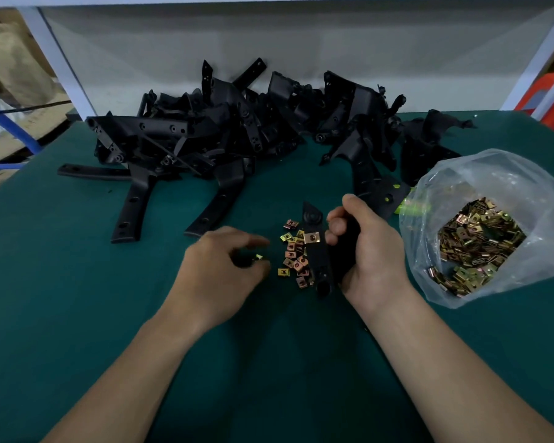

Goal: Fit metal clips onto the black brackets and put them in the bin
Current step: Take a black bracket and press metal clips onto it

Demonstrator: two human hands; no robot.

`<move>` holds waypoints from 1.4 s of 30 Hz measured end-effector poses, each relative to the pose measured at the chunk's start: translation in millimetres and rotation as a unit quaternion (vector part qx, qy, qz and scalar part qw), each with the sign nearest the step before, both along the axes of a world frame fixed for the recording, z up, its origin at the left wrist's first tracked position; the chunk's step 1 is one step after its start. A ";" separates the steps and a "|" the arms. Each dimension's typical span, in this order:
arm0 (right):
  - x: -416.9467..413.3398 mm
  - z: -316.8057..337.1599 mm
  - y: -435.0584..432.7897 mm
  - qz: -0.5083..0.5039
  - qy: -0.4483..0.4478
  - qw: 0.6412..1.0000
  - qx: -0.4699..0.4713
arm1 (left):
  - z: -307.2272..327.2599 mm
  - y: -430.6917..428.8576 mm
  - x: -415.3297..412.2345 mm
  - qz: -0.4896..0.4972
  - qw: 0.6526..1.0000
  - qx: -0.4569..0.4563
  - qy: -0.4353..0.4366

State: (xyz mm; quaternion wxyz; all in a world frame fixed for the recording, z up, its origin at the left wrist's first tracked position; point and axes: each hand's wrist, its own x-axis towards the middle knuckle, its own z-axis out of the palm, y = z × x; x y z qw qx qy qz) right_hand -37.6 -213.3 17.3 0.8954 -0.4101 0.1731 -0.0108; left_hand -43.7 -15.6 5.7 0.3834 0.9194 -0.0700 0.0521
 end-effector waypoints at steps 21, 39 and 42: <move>3.0 -2.9 -1.5 0.003 -0.003 1.000 -0.012 | -9.9 -22.0 -13.1 -0.042 0.986 0.095 -0.129; 2.8 -3.3 0.2 0.021 -0.019 1.000 -0.005 | 17.1 -30.7 -30.4 -0.067 0.937 -0.324 0.112; 2.5 -3.6 0.1 0.016 -0.021 1.000 -0.009 | 17.3 -30.7 -31.5 -0.055 0.945 -0.309 0.093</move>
